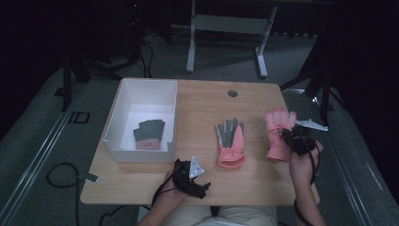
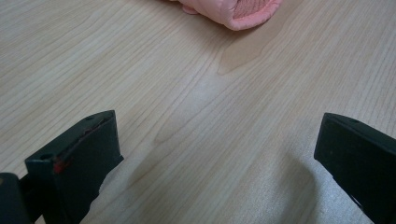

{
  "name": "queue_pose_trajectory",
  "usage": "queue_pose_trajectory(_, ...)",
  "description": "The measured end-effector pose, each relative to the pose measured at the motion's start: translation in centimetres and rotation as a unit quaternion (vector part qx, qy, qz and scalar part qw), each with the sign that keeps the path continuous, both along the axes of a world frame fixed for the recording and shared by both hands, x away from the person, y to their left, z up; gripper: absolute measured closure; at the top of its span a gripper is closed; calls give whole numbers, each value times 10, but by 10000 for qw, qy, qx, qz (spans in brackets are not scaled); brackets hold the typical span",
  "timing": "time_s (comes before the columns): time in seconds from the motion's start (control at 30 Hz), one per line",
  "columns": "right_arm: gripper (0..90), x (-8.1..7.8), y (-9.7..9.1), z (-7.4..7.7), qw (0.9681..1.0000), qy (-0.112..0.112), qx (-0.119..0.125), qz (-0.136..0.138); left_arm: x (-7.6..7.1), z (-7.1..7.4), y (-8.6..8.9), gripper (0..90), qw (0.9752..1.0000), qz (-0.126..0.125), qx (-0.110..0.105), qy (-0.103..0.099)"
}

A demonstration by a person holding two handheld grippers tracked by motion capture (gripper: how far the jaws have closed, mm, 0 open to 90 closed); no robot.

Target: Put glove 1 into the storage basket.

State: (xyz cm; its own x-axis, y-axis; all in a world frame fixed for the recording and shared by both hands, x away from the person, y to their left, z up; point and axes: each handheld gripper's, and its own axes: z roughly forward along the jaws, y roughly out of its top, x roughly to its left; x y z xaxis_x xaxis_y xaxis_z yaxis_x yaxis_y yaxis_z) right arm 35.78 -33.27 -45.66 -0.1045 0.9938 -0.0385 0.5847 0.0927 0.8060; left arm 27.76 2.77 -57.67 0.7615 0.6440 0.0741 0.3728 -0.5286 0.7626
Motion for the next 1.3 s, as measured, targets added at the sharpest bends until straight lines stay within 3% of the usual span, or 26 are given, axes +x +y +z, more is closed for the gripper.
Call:
queue_pose_trajectory(0.27, 876, 2, -2, -21, 9994, 246, 122, -230, 0, 0, 0, 1, 10000, -7, -4, 1)
queue_pose_trajectory(0.73, 876, 22, 0, -52, 9979, 592, 184, -173, 0, 0, 0, 1, 10000, -7, -11, 22)
queue_pose_trajectory(0.83, 872, 32, 2, -63, 9970, 745, 166, -79, 0, 0, 0, 1, 10000, -5, -10, 20)
queue_pose_trajectory(1.0, 852, 36, 3, -70, 9969, 773, 113, 30, 0, 0, 0, 1, 10000, -15, -12, 28)
queue_pose_trajectory(1.2, 738, 34, -5, -62, 9960, 844, 128, 257, 0, 0, 0, 1, 10000, -16, -21, 34)
queue_pose_trajectory(1.3, 697, 33, -9, -58, 9938, 924, -29, 621, 0, 0, 0, 1, 10000, -32, 0, 37)
